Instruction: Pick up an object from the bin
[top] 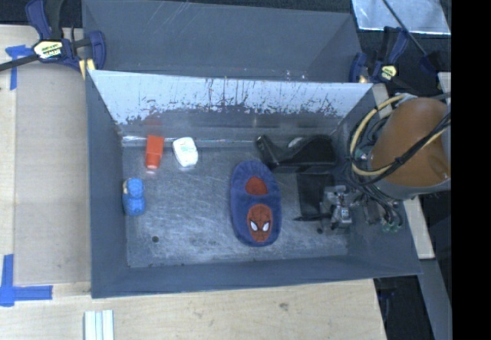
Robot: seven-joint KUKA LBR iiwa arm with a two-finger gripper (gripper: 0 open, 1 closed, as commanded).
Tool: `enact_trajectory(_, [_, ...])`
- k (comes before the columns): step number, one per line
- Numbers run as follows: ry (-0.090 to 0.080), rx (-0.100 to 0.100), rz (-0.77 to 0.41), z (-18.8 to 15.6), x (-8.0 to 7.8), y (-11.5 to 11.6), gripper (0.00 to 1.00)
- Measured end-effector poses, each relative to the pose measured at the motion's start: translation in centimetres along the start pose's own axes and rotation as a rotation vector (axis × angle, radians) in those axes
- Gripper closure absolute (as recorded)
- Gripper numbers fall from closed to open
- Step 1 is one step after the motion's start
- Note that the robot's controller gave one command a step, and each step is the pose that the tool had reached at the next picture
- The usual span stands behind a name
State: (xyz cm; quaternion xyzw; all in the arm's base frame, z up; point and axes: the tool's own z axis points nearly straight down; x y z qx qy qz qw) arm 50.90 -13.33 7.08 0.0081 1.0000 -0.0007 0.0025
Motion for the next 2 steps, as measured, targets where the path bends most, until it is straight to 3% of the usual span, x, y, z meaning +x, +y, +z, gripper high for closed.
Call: enact_trajectory(2, [-0.008, 0.002, 0.011, -17.4, -2.0, -1.2, 1.0])
